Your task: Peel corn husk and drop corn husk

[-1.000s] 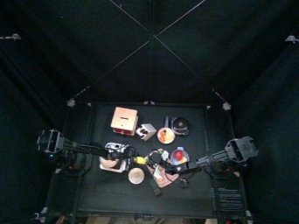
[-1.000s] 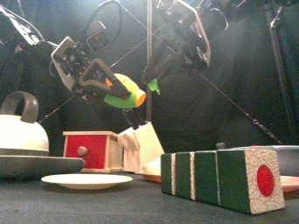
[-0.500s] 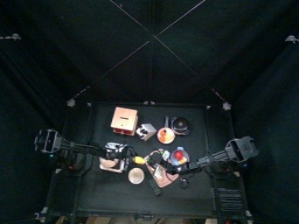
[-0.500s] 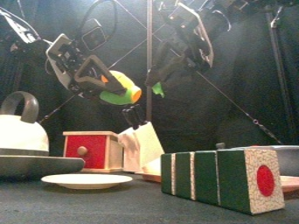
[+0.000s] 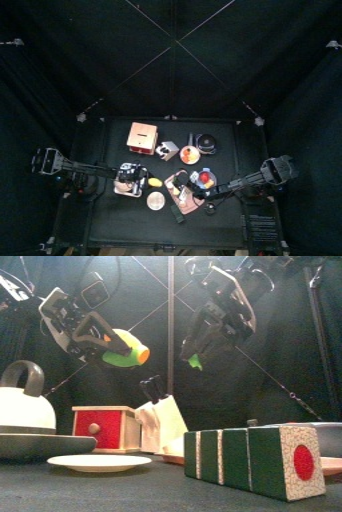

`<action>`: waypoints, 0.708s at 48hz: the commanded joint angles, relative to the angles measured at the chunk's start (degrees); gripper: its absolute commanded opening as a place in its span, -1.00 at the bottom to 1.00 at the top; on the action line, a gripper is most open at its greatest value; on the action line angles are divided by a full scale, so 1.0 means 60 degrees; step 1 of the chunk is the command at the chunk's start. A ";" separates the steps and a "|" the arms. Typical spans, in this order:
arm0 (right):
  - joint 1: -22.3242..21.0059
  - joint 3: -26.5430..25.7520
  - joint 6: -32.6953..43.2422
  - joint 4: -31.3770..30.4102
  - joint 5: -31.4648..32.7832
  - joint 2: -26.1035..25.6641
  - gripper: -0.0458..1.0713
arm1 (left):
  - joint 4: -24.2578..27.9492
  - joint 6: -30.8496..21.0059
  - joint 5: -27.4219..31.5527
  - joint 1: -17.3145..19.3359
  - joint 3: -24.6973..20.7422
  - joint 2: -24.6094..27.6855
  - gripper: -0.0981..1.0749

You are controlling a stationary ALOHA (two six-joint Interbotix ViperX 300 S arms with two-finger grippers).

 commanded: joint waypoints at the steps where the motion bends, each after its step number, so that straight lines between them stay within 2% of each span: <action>1: -0.0205 -0.0073 0.0630 -0.0439 0.0044 -0.0278 -0.50 | -0.0015 0.0000 -0.0029 0.0044 0.0000 -0.0337 0.48; 6: -0.0806 -0.0073 0.1450 -0.0718 -0.0396 0.0015 -0.50 | 0.0000 0.0000 0.0015 0.0044 0.0190 -0.0586 0.48; 11: -0.1377 -0.0176 0.1729 -0.0835 -0.1479 0.0425 -0.50 | 0.0015 0.0000 0.0132 0.0029 0.0293 -0.0850 0.48; 14: -0.1846 -0.0337 0.1787 -0.0938 -0.2432 0.0718 -0.50 | 0.0015 0.0000 0.0234 0.0015 0.0352 -0.1011 0.48; 22: -0.2681 -0.1011 0.1729 -0.1011 -0.4058 0.1772 -0.49 | 0.0000 -0.0015 0.0425 -0.0015 0.0498 -0.1450 0.48; 34: -0.3472 -0.1597 0.1553 -0.1011 -0.5435 0.2974 -0.47 | -0.0015 0.0000 0.0439 -0.0029 0.0645 -0.1758 0.48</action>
